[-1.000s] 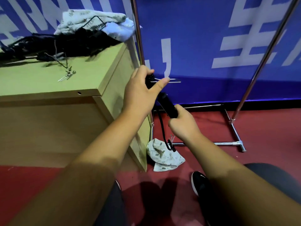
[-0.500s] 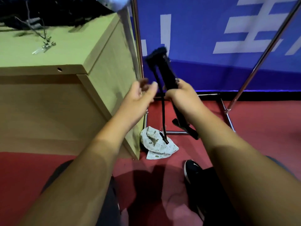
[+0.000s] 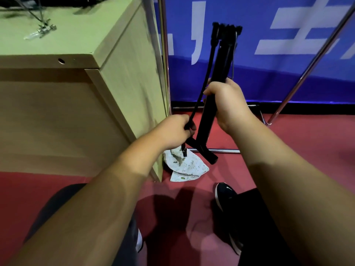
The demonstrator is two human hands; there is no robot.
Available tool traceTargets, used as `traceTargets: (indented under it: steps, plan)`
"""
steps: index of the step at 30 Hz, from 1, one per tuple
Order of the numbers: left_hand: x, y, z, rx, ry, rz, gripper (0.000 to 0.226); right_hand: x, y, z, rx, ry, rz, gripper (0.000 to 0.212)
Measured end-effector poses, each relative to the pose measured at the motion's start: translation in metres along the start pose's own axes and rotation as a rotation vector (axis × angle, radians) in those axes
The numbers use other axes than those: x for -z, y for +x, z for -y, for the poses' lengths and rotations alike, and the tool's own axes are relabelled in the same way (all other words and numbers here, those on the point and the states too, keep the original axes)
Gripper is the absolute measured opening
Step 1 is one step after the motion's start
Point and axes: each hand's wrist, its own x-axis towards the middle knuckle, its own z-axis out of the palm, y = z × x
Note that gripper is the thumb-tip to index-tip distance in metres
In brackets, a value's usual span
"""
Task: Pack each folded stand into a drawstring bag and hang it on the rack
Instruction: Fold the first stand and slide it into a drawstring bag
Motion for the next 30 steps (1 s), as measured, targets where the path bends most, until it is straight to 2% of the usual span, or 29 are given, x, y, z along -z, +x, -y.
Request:
traceTargets:
  steps: [4,10,14,18,24,30]
  plan:
    - [0.006,0.0,0.01,0.009,-0.082,0.048,0.002,0.008,0.005,-0.003,-0.01,-0.032,-0.039,0.03]
    - [0.012,-0.004,0.022,0.062,-0.301,0.12,0.008,0.013,0.008,-0.011,-0.005,-0.018,-0.03,0.04]
    - [0.014,-0.009,0.024,0.075,-0.392,0.193,0.021,0.015,0.008,-0.009,-0.075,0.165,0.016,0.033]
    - [0.015,-0.015,0.021,0.091,-0.433,0.239,0.022,0.013,0.008,-0.01,-0.197,0.132,-0.002,0.039]
    - [0.012,-0.022,0.013,0.108,-0.576,0.326,0.024,0.01,0.01,-0.014,-0.13,0.216,-0.064,0.035]
    - [0.005,-0.03,0.002,0.086,-0.718,0.379,0.023,0.012,0.012,-0.019,-0.078,0.167,-0.066,0.031]
